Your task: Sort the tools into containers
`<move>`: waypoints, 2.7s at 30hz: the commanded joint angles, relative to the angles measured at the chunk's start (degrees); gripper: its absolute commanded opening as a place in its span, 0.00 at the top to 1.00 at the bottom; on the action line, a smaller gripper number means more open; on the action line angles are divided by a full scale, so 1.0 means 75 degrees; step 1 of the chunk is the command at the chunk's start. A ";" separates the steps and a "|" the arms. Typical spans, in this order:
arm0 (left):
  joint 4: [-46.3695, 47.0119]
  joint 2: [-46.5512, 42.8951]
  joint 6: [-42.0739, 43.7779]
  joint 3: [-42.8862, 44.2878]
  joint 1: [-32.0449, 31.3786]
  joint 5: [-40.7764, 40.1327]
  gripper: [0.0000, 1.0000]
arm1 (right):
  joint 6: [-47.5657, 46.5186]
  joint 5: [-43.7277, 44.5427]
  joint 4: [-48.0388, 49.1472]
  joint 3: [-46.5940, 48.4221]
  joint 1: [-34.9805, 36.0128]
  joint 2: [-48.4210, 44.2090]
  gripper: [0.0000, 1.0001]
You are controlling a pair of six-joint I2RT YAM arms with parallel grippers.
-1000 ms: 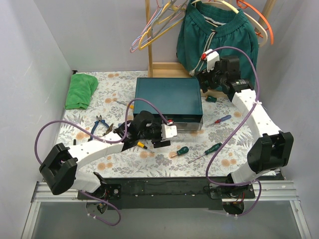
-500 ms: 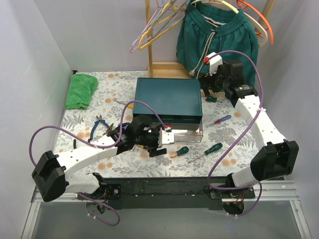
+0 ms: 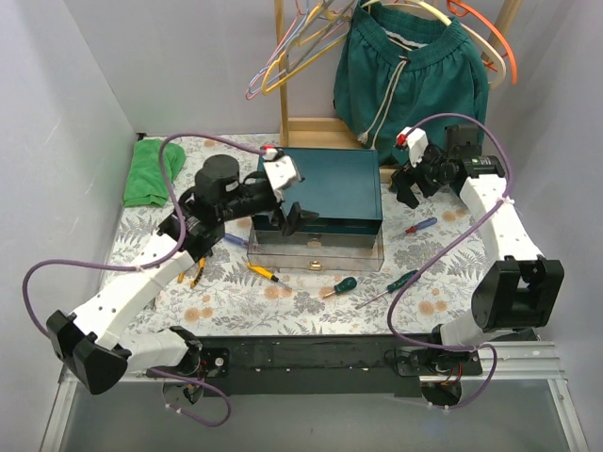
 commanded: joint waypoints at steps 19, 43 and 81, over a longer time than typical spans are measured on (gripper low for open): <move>0.1678 0.1071 -0.2554 -0.0243 0.3846 -0.1857 0.13 | -0.3077 -0.0112 0.0161 0.2485 -0.0429 0.4517 0.13; 0.1021 0.2783 -0.1791 0.0743 0.3846 -0.2596 0.13 | -0.4590 -0.0652 -0.1069 0.4795 -0.0804 0.7064 0.35; 0.2627 0.0252 -0.2658 -0.1554 0.3846 -0.1870 0.12 | -0.2270 -0.1063 -0.3528 0.1983 0.3329 0.0018 0.99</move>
